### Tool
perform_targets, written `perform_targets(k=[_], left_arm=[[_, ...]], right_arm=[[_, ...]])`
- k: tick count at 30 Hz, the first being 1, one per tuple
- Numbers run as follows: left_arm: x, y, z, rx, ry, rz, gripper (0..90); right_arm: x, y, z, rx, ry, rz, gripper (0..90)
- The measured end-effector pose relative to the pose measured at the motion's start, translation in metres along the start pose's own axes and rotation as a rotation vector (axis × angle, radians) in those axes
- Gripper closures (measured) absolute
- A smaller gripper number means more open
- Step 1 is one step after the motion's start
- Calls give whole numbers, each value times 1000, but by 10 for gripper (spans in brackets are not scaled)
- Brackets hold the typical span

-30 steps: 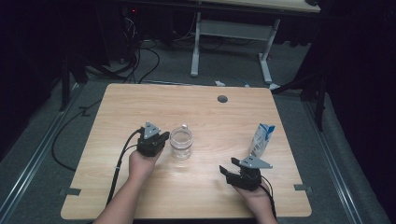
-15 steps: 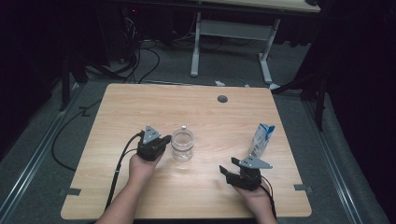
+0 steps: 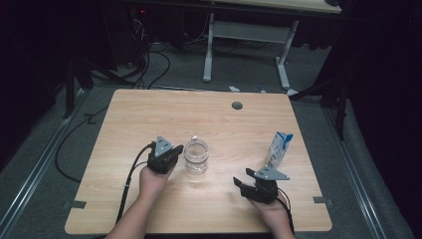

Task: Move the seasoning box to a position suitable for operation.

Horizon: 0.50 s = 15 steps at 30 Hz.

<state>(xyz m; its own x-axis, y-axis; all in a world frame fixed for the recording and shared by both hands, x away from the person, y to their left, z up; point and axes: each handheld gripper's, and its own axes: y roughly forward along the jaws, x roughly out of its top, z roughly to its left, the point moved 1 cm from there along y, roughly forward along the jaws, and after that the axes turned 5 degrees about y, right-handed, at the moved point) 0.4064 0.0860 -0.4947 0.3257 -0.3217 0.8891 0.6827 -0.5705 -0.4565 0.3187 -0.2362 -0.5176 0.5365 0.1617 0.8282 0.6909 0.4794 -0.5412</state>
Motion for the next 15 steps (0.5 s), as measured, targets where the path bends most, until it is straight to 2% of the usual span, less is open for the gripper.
perform_targets(k=[3, 7, 13, 15], left_arm=[[1, 7, 2, -15, -4, -7, 900], [-1, 5, 0, -32, -3, -3, 900], [-4, -3, -13, -42, 16, -10, 900], [-5, -5, -17, -45, 11, -14, 900]], right_arm=[[0, -1, -1, 0, -3, -2, 379], [0, -1, -1, 0, 4, -6, 379], [0, -1, -1, -2, 1, -1, 379], [0, -1, -1, -2, 0, -2, 379]])
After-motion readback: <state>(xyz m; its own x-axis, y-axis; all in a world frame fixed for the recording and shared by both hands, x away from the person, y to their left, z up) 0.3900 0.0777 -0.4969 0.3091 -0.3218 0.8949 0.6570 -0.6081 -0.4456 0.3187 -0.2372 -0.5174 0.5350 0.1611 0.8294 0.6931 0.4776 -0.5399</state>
